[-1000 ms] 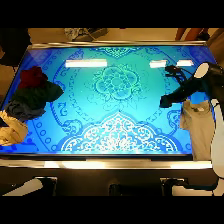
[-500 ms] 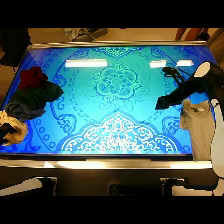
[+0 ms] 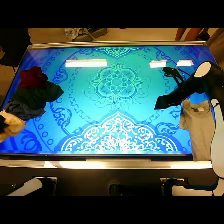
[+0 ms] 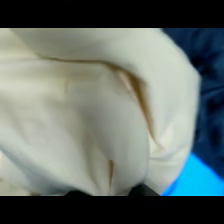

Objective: Fold the shirts.

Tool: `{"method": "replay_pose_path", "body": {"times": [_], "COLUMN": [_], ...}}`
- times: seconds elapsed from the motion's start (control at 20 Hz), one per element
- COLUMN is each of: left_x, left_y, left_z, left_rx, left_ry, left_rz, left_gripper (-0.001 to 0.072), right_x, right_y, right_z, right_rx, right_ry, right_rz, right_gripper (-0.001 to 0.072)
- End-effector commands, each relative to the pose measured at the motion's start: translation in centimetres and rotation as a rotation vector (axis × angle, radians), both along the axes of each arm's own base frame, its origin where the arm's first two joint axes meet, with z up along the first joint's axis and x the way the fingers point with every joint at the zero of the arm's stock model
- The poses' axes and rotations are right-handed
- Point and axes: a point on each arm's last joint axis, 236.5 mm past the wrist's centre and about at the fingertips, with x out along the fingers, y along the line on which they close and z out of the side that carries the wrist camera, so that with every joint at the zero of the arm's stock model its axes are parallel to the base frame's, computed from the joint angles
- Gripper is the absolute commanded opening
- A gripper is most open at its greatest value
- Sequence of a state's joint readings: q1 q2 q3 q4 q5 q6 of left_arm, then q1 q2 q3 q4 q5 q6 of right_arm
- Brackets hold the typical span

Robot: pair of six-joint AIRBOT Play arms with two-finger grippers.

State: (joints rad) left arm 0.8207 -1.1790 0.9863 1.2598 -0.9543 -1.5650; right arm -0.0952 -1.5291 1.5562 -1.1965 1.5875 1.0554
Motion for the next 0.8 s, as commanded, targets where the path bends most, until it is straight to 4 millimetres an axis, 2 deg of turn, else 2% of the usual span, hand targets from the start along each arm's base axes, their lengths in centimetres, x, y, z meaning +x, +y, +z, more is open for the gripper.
{"method": "replay_pose_path", "body": {"times": [0.0, 0.1, 0.15, 0.2, 0.3, 0.4, 0.5, 0.65, 0.75], "left_x": [2.7, 1.5, 0.8, 0.1, -1.0, -1.3, -0.9, -1.3, -1.6], "left_y": [-3.2, -8.6, -11.9, -15.9, -23.3, -29.3, -35.1, -44.4, -48.8], "left_z": [14.8, 22.8, 25.7, 28.4, 31.4, 31.4, 29.5, 24.5, 19.9], "left_rx": [0.168, 0.236, 0.234, 0.203, 0.079, -0.033, -0.137, -0.247, -0.209], "left_ry": [-0.419, -0.622, -0.713, -0.813, -0.944, -0.954, -0.891, -0.735, -0.615], "left_rz": [0.051, -0.001, -0.053, -0.13, -0.303, -0.488, -0.672, -0.964, -1.147], "left_gripper": [0.0034, 0.0033, 0.0032, 0.0032, 0.0032, 0.0031, 0.0031, 0.0031, 0.0034], "right_x": [-0.2, -0.4, -0.5, -0.6, -0.8, -1.2, -1.6, -2.3, -3.0], "right_y": [-0.3, -0.2, -0.3, -0.4, -0.4, -0.4, -0.6, -1.4, -2.5], "right_z": [0.2, 1.0, 1.6, 2.1, 3.4, 4.8, 6.1, 7.7, 8.4], "right_rx": [-0.012, -0.015, -0.019, -0.025, -0.028, -0.035, -0.051, -0.096, -0.15], "right_ry": [0.001, -0.015, -0.031, -0.046, -0.082, -0.12, -0.154, -0.207, -0.218], "right_rz": [-0.005, -0.002, -0.003, -0.003, 0.0, 0.0, 0.004, 0.02, 0.031], "right_gripper": [0.0669, 0.0669, 0.0669, 0.0669, 0.0669, 0.0669, 0.0669, 0.067, 0.067]}}
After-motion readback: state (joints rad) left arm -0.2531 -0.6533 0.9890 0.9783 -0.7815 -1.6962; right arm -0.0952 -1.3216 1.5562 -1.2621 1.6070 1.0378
